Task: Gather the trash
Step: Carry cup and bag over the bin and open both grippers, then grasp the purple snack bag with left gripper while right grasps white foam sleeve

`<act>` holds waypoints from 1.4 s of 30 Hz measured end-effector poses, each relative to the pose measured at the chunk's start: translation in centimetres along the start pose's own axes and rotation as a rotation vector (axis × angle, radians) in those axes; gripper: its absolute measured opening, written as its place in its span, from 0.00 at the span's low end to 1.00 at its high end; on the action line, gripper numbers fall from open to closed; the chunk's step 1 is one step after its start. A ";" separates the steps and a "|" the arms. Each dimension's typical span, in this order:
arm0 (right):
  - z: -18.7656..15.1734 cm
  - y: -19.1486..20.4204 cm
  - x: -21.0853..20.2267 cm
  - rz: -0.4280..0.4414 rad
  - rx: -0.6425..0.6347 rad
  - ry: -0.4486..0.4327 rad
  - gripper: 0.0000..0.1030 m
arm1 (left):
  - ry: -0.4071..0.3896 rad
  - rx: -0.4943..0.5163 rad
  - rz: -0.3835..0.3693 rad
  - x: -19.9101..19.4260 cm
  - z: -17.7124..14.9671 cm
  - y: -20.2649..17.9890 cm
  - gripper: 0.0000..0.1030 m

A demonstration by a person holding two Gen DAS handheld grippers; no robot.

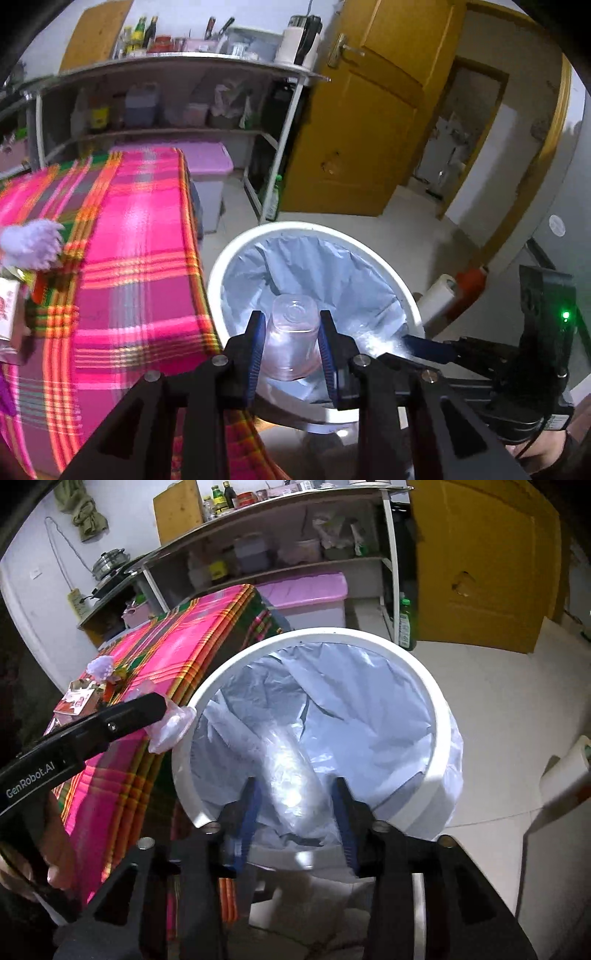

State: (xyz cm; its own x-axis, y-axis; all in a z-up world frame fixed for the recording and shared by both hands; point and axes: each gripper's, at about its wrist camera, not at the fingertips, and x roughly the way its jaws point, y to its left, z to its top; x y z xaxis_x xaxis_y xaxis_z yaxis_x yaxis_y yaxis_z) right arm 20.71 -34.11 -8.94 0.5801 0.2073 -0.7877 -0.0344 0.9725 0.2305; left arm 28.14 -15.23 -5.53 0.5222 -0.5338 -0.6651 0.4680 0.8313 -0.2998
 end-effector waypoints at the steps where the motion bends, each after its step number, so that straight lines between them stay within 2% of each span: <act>1: 0.0 -0.1 0.0 0.001 0.002 -0.001 0.51 | 0.003 -0.008 -0.003 0.1 0.0 0.2 0.32; 4: -0.1 0.0 -0.2 0.003 0.000 -0.004 0.51 | -0.005 -0.022 -0.005 -0.1 -0.1 0.6 0.37; 10: 0.0 0.8 -1.8 0.001 -0.016 -0.050 0.51 | -0.044 -0.023 0.004 -2.0 -0.3 1.0 0.37; 14: 0.0 2.0 -3.9 0.016 -0.045 -0.106 0.51 | -0.091 0.001 0.050 -4.4 -0.8 0.8 0.37; 20: -0.4 4.2 -5.5 0.045 -0.080 -0.140 0.50 | -0.132 0.001 0.117 -8.1 -2.5 1.4 0.37; 27: -0.9 7.3 -5.6 0.116 -0.138 -0.126 0.50 | -0.157 -0.034 0.194 -11.6 -4.9 3.2 0.37; 34: -1.2 10.9 -4.2 0.203 -0.225 -0.073 0.50 | -0.173 -0.101 0.275 -14.6 -7.1 6.2 0.37; 42: -0.8 14.0 -3.1 0.223 -0.299 -0.054 0.50 | -0.189 -0.186 0.344 -16.9 -8.2 9.9 0.37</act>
State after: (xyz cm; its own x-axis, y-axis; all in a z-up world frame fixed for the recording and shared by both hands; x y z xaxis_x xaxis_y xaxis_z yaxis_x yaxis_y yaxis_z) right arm 17.80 -21.09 -3.70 0.5737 0.4189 -0.7038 -0.3958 0.8941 0.2094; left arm 18.14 3.33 -2.85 0.7552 -0.2252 -0.6157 0.1165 0.9703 -0.2120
